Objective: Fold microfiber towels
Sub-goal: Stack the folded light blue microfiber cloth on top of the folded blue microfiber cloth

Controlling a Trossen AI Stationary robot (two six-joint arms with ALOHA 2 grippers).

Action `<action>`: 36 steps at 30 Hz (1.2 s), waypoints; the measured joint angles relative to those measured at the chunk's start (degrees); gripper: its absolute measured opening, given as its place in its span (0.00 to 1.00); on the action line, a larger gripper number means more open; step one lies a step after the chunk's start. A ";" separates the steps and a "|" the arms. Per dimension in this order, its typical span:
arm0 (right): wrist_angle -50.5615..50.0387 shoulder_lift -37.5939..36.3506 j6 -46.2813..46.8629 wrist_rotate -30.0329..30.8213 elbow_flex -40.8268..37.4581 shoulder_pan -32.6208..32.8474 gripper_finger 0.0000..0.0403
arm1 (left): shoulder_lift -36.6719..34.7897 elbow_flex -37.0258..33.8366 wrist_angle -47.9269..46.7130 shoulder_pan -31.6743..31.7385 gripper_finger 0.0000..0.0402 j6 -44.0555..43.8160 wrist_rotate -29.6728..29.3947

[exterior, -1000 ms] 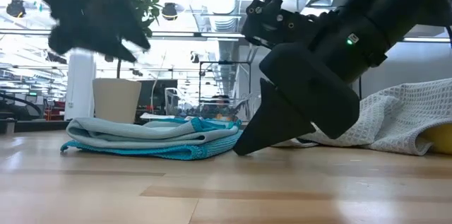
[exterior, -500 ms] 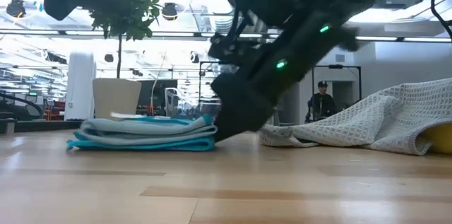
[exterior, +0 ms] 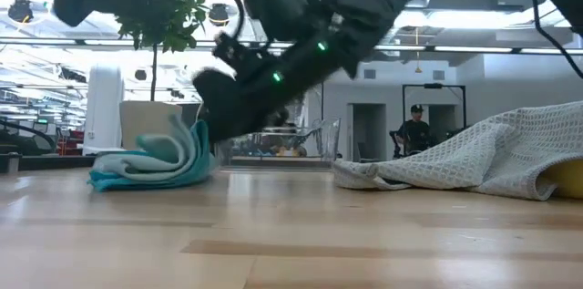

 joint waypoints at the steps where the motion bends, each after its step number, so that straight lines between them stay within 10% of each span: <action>1: -1.99 -1.18 -0.62 0.02 0.45 -0.17 0.29 | -0.10 0.00 -0.88 -0.02 0.47 -0.92 0.97; 9: -27.77 -14.07 -0.69 7.68 0.56 0.31 0.29 | 1.95 -0.83 -2.25 -0.75 0.44 -7.46 7.31; 18: -54.65 -24.81 5.64 20.55 0.41 8.18 0.29 | 21.72 -1.48 15.76 -4.13 0.32 -9.31 8.79; 27: -58.94 -30.84 13.39 26.55 -2.30 14.30 0.29 | 34.88 4.31 8.82 -0.50 0.03 -9.20 14.62; 36: -61.00 -30.60 15.28 28.77 -2.39 16.77 0.29 | 35.59 4.37 -7.67 0.48 0.01 -16.95 16.85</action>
